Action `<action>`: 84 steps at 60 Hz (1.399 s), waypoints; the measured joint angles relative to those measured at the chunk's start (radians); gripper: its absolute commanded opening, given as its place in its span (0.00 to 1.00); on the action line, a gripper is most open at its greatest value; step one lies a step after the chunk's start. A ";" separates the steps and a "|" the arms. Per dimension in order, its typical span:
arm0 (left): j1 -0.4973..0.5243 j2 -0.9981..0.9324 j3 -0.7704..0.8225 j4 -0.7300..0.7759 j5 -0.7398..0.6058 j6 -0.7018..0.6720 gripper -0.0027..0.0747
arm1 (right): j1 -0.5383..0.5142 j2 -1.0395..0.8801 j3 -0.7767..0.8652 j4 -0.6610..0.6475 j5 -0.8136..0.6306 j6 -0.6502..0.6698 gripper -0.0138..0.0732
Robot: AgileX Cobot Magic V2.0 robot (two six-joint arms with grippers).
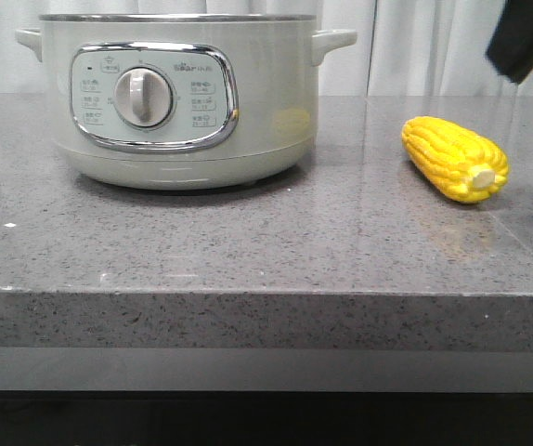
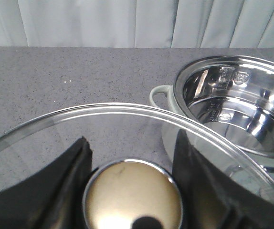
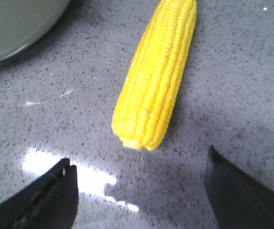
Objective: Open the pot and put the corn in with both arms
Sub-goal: 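Lower the right gripper onto the yellow corn cob and grasp it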
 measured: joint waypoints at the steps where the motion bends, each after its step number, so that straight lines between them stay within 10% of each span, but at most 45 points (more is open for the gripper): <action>1: 0.000 -0.008 0.007 -0.002 0.000 0.000 0.37 | 0.000 0.014 -0.009 0.000 0.004 -0.001 0.80; 57: 0.000 -0.060 0.056 -0.004 -0.002 0.000 0.37 | 0.000 0.447 -0.253 0.002 0.037 0.105 0.80; 71: 0.000 -0.060 0.056 -0.004 -0.002 0.000 0.37 | 0.000 0.453 -0.254 0.002 0.069 0.108 0.49; 84: 0.000 -0.060 0.056 -0.004 -0.006 0.000 0.37 | 0.000 0.453 -0.277 0.004 0.114 0.110 0.47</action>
